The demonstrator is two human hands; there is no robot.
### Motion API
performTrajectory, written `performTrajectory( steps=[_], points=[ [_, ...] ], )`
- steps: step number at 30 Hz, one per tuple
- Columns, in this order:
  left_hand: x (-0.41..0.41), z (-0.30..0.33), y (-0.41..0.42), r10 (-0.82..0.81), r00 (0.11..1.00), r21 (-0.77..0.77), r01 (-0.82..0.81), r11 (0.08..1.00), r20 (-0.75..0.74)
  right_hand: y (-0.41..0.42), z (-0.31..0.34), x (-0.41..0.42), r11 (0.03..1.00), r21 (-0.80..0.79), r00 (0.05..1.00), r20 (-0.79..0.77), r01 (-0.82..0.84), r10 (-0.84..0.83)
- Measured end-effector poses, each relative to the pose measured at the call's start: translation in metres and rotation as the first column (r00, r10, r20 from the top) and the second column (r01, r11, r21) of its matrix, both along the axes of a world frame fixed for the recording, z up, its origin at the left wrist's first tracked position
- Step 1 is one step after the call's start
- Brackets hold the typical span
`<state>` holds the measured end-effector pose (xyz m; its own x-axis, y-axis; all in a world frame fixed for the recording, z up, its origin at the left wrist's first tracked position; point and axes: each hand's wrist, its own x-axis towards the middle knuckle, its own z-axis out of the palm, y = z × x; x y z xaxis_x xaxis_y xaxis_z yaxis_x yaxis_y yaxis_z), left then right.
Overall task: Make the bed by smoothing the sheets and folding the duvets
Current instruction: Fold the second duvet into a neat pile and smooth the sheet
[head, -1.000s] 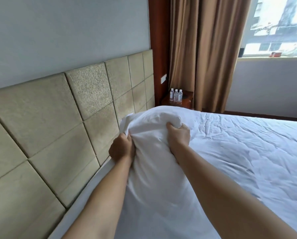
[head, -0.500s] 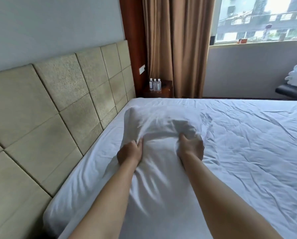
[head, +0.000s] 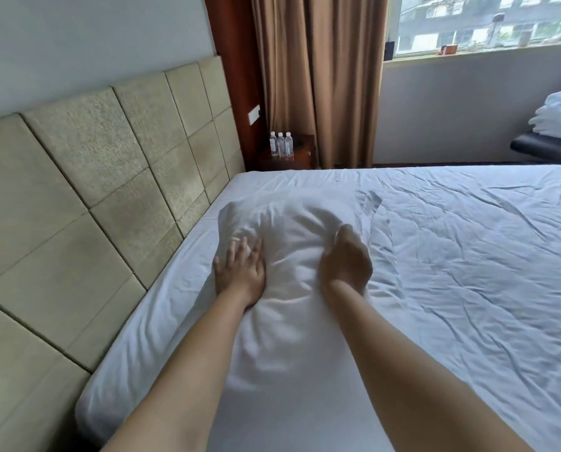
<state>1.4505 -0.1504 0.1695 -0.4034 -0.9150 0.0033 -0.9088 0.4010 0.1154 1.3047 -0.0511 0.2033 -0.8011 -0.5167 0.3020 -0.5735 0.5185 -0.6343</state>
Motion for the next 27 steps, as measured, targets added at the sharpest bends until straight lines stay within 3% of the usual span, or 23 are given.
performTrajectory(
  steps=[3,8,11,14,22,27],
  points=[
    [-0.008,-0.015,0.003,-0.051,0.997,0.162,0.042,0.986,0.052,-0.003,-0.025,0.002,0.962,0.236,0.979,-0.119,-0.134,0.165],
    [-0.024,-0.010,-0.022,0.022,1.000,0.240,-0.017,0.971,-0.017,-0.035,-0.019,-0.020,0.902,0.408,0.981,-0.061,-0.144,0.184],
    [-0.036,-0.010,-0.040,-0.018,0.999,0.235,0.025,0.972,-0.030,-0.060,-0.015,-0.022,0.830,0.503,0.953,-0.039,-0.241,0.300],
    [-0.045,-0.015,-0.058,-0.030,0.999,0.232,0.036,0.972,-0.031,-0.080,-0.030,-0.024,0.796,0.524,0.940,0.025,-0.303,0.341],
    [-0.053,-0.083,-0.090,-0.045,0.996,0.231,0.026,0.973,0.080,-0.080,-0.131,-0.030,0.818,0.504,0.960,0.120,-0.279,0.253],
    [-0.061,-0.114,-0.106,-0.142,0.968,0.355,0.061,0.933,0.206,-0.090,-0.163,-0.040,0.701,0.612,0.927,0.308,-0.366,0.216]
  ],
)
